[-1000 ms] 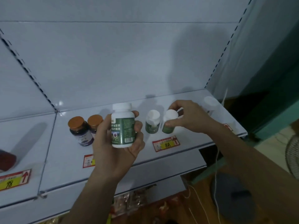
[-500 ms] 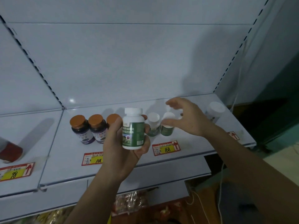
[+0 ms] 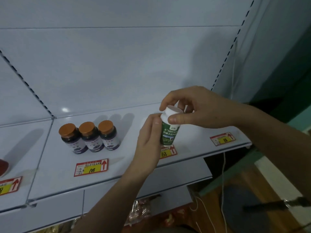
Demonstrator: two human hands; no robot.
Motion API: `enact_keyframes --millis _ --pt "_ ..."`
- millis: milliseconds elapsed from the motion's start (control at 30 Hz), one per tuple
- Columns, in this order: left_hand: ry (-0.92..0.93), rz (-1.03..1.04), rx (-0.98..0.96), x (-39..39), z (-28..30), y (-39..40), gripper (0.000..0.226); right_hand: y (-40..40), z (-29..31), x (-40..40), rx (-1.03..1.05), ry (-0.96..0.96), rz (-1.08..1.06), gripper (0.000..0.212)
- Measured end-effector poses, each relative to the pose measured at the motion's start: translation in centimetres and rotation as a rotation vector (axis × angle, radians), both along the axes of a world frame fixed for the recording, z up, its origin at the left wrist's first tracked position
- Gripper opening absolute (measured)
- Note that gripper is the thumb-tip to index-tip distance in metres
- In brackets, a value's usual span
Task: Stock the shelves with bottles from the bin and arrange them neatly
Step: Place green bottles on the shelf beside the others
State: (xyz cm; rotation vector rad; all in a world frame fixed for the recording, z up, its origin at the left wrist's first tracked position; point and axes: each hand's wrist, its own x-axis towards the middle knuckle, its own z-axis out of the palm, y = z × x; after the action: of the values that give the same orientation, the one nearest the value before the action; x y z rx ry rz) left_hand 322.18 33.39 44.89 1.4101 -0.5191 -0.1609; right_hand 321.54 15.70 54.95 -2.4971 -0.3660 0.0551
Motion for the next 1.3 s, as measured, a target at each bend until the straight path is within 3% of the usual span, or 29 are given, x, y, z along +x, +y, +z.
enact_keyframes --millis 67,167,300,433,567,700,1100,1300 --pt "-0.169 0.069 0.105 0.3 -0.9 0.3 0.03 -1.2 0.3 -0.2 -0.084 0.0 0.005 0.026" --pt "-0.375 0.33 0.284 0.9 -3.6 1.4 0.029 -2.9 0.2 0.1 -0.172 0.026 0.003 0.03" --pt "-0.42 0.45 0.412 1.4 -7.0 2.6 0.037 -4.8 -1.9 1.7 -0.286 0.068 0.012 0.046" --pt "-0.399 0.48 0.663 1.8 -9.4 2.8 0.048 -5.7 -4.7 3.6 -0.305 0.068 0.024 0.066" --pt "-0.42 0.501 0.941 1.9 -10.0 2.6 0.049 -6.1 -7.1 4.9 -0.227 0.088 0.009 0.069" --pt "-0.459 0.504 1.097 1.6 -10.3 2.7 0.044 -6.0 -8.4 5.6 -0.222 0.051 -0.007 0.068" --pt "-0.499 0.422 1.127 1.7 -9.5 3.4 0.052 -5.7 -7.6 5.7 -0.293 0.082 0.027 0.071" --pt "-0.631 0.5 0.998 1.4 -3.8 8.6 0.044 -2.1 -4.7 6.9 -0.362 -0.088 0.086 0.064"
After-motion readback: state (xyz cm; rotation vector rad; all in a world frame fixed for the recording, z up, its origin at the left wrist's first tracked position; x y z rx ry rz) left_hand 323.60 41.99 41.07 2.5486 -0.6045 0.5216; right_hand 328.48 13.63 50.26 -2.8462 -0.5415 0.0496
